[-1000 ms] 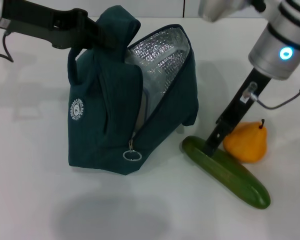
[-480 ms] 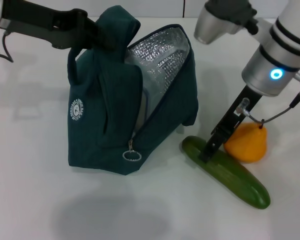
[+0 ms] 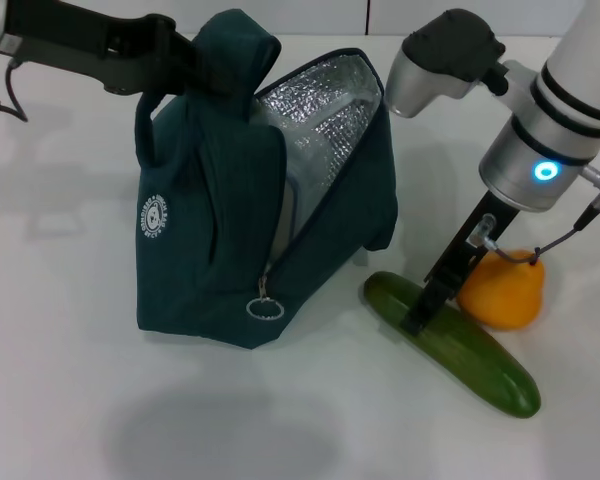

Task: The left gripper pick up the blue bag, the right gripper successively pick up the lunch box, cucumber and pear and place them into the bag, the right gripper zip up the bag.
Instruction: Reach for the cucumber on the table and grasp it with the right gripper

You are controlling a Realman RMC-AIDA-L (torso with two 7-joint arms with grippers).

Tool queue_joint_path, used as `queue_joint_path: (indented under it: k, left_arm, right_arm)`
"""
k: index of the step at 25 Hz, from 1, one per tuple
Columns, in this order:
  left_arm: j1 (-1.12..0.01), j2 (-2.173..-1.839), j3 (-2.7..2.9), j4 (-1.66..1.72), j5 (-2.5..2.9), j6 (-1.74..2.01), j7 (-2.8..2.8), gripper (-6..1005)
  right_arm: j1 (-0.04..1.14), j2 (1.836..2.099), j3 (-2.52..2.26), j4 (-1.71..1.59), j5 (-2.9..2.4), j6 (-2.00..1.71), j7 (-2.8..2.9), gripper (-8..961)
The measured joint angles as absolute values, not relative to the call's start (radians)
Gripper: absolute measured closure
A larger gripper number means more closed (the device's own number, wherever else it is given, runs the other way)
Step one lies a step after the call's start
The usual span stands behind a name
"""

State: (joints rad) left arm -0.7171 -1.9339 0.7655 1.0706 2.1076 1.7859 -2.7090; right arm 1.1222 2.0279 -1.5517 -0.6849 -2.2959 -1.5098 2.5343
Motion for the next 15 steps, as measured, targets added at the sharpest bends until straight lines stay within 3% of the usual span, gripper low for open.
queue_joint_path:
  k: [15]
  left_arm:
    - [-0.718, -1.933, 0.770, 1.071, 2.108, 1.773, -2.706, 958]
  right_arm:
    - [1.112, 2.028, -1.651, -0.682, -2.233, -1.452, 2.533, 104]
